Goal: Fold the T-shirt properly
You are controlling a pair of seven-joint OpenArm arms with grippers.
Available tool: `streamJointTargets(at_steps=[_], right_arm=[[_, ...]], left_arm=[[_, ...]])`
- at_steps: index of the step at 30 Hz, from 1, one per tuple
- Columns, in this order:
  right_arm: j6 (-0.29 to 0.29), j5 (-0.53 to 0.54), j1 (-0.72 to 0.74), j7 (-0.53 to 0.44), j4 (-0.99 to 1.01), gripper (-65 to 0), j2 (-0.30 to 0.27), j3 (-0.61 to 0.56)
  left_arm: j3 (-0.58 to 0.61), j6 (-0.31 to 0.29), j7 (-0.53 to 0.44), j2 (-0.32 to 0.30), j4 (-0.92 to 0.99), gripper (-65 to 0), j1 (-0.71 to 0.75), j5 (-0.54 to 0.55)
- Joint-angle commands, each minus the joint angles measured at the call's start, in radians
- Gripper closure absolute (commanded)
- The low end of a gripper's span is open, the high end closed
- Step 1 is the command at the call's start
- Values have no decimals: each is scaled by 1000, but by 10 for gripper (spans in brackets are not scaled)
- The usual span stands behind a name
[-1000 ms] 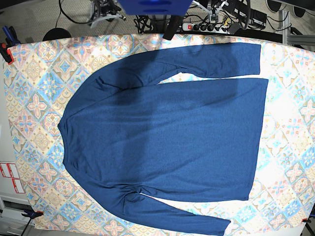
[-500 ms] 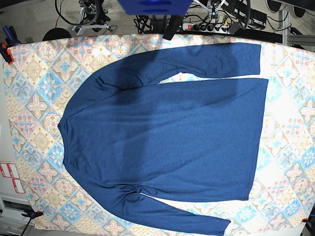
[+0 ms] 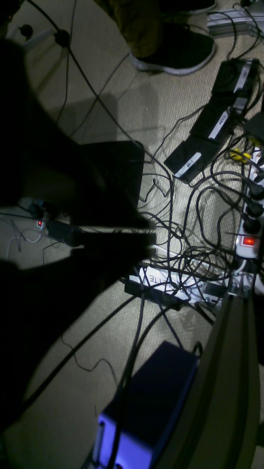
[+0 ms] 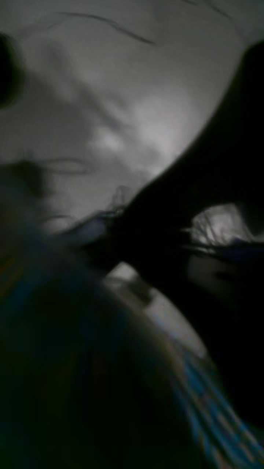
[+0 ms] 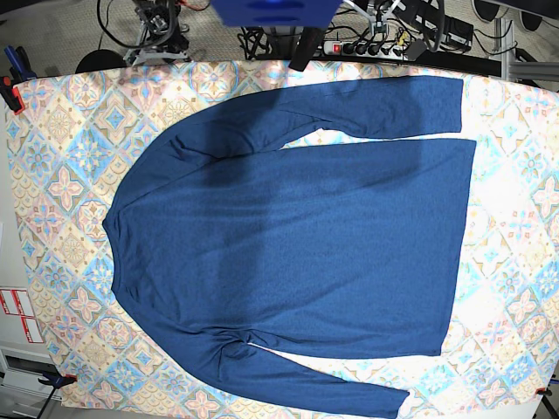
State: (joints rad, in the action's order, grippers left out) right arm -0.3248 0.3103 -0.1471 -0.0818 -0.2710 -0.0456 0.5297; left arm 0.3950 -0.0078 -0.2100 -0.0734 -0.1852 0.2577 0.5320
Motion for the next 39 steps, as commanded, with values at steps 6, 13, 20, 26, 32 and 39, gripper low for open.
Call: streamJointTargets(at_steps=[6, 13, 20, 26, 32, 39], right_arm=[[-7, 22, -1, 173, -60, -2, -6, -32], [-7, 19, -92, 130, -61, -2, -50, -173], [-7, 16, -162, 95, -64, 0, -110, -182], [-7, 16, -276, 90, -208, 0, -118, -182], [-7, 19, -382, 98, -405, 0, -118, -176], [-7, 20, -440, 99, -466, -2, -118, -173]], left_arm=[[-1, 1, -6, -16, 0, 0, 9, -2], [2, 1, -6, -55, -4, 0, 10, -2], [2, 1, -6, -93, -7, 0, 33, -2], [0, 1, -6, -108, -35, 0, 99, -2], [-1, -1, -6, -164, -207, 0, 214, -2], [-1, -1, -6, -234, -422, 0, 332, 1]])
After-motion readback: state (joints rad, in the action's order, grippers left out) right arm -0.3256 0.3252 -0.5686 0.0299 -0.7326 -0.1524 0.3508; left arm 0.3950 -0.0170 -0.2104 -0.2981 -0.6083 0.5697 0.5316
